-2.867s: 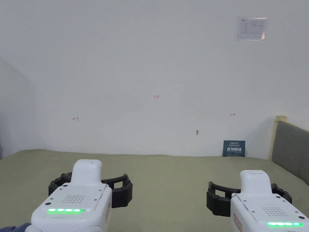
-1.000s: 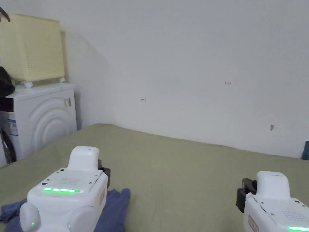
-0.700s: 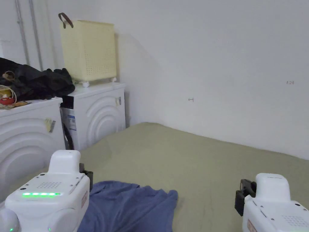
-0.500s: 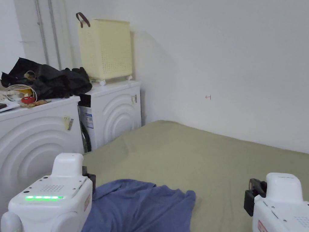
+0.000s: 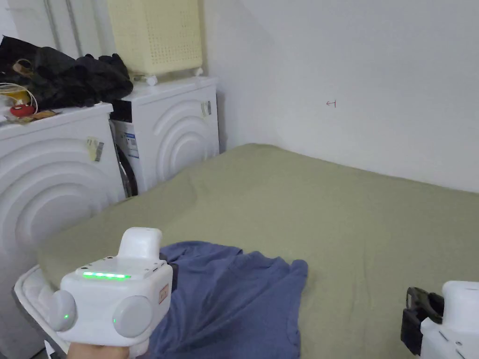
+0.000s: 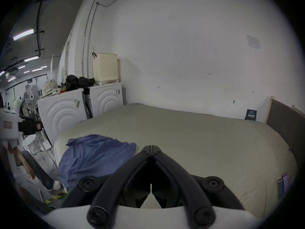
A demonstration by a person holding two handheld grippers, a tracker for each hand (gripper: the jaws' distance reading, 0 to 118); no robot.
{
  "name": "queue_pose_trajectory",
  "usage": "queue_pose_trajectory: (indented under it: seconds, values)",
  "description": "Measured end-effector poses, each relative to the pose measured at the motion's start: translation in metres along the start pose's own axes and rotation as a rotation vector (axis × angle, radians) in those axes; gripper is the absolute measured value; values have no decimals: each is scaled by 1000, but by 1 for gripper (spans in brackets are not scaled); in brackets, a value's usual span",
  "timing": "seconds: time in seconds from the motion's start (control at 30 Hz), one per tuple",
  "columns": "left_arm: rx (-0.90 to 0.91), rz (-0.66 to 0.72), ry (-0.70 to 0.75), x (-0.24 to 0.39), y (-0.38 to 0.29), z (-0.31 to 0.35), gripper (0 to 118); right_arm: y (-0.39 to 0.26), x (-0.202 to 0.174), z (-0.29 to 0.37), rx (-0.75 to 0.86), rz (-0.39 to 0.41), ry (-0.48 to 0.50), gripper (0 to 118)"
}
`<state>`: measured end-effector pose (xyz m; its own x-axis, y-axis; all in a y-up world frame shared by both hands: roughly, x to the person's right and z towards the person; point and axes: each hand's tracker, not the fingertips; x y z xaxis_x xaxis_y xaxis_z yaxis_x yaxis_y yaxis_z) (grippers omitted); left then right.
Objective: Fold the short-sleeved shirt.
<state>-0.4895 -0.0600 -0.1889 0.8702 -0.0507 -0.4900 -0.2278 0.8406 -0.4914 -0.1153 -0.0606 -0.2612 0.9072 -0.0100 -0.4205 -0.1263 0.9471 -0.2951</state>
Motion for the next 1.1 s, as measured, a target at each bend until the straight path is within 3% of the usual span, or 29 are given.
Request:
queue_pose_trajectory:
  seconds: [0.23, 0.27, 0.3, 0.33, 0.37, 0.47, 0.57, 0.6, 0.67, 0.7, 0.73, 0.8, 0.93, 1.1]
  values:
    - [-297, -38, -115, 38, -25, -137, 7, -43, 22, -30, -145, -24, -19, 0]
    - [-354, -58, -131, 43, -28, -154, 22, -49, 25, -33, -160, -20, -29, 0]
    - [-382, -63, -152, 45, -31, -168, 73, -52, 28, -35, -170, -21, -29, 0]
    - [-422, -63, -160, 47, -36, -183, 107, -56, 31, -36, -183, -28, -36, 0]
    - [-464, -70, -166, 49, -41, -197, 118, -61, 35, -36, -196, -37, -40, 0]
    - [-480, -161, -120, 58, -55, -217, 118, -70, 41, -33, -222, -52, -49, 0]
    - [-516, -102, -137, 59, -62, -225, 117, -76, 47, -29, -242, -54, -58, 0]
    - [-519, -113, -143, 59, -57, -223, 109, -77, 48, -25, -245, -57, -62, 0]
    - [-513, -153, -192, 59, -51, -213, 77, -77, 55, -15, -248, -79, -69, 0]
    - [-511, -168, -210, 63, -46, -206, 29, -77, 58, -9, -250, -88, -69, 0]
    - [-487, -209, -188, 68, -40, -199, 0, -78, 62, -2, -250, -93, -76, 0]
    - [-429, -280, -108, 76, -34, -188, 0, -78, 70, 14, -249, -96, -89, 0]
    - [-377, -255, -124, 86, -11, -154, 0, -74, 92, 58, -218, -106, -140, 0]
    - [-205, -230, -242, 132, 33, -82, 0, -64, 126, 104, -167, -124, -215, 0]
